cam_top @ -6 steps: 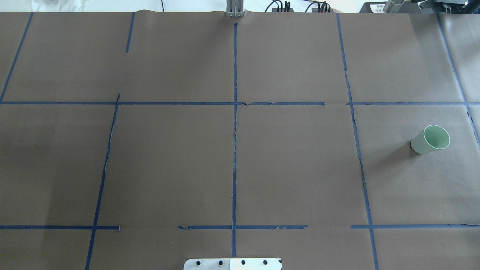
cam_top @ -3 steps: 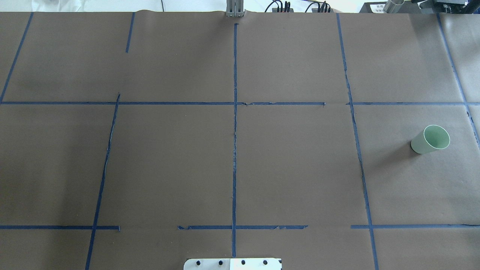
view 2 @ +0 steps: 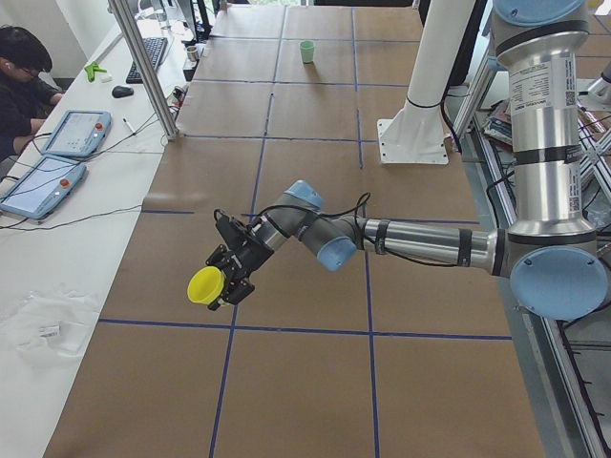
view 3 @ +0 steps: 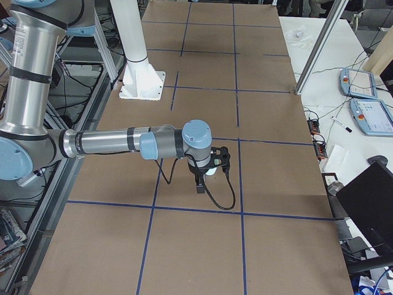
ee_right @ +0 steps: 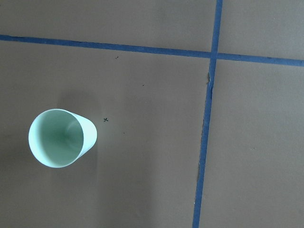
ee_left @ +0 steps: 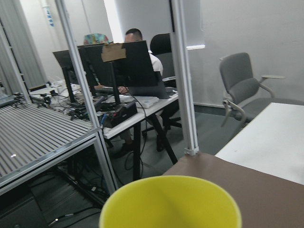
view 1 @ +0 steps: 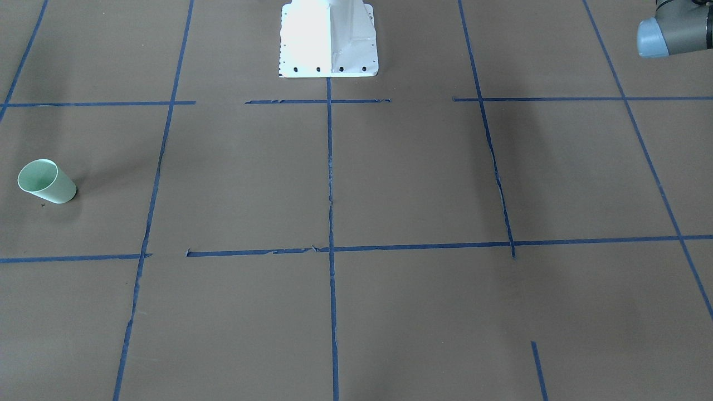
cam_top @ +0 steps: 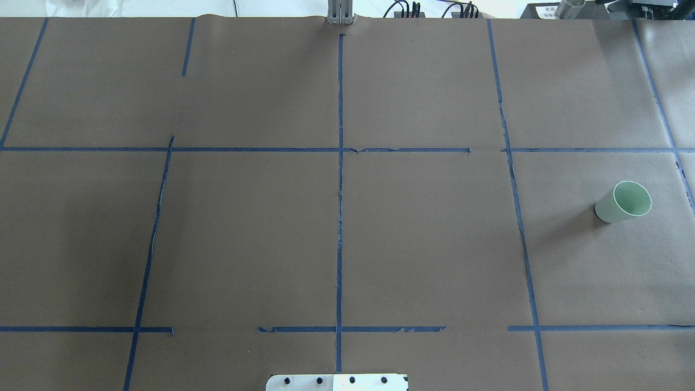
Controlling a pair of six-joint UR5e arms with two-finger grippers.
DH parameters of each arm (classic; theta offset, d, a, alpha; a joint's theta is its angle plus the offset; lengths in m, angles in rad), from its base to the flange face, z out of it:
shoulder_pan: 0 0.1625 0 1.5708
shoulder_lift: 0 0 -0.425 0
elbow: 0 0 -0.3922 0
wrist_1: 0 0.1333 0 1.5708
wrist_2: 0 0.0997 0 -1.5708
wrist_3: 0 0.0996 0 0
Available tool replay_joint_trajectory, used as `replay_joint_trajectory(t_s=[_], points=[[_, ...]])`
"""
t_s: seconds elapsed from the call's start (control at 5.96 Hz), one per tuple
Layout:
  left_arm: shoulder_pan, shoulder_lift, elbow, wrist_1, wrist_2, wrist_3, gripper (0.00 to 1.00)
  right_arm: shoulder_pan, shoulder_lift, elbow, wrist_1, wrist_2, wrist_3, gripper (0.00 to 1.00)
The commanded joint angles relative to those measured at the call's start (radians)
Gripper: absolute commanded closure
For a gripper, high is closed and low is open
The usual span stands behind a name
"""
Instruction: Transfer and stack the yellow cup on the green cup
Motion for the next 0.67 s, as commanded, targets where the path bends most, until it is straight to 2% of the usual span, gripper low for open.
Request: replay_joint_trajectory(t_s=[0.0, 0.17, 0.34, 0.5], points=[[-0.008, -0.172, -0.027, -0.11, -0.195, 0.047, 0.46, 0.0, 0.003, 0.012, 0.001, -0.002, -0.006, 0.0], [-0.002, -0.256, -0.017, -0.112, -0.216, 0.055, 0.51, 0.0, 0.004, 0.014, 0.001, -0.002, -0.005, 0.0], [0.031, -0.398, 0.022, -0.115, -0.207, 0.148, 0.5, 0.0, 0.012, 0.015, 0.001, -0.002, -0.003, 0.0], [0.111, -0.504, 0.03, -0.113, -0.158, 0.178, 0.52, 0.0, 0.019, 0.014, 0.0, 0.0, 0.003, 0.0]])
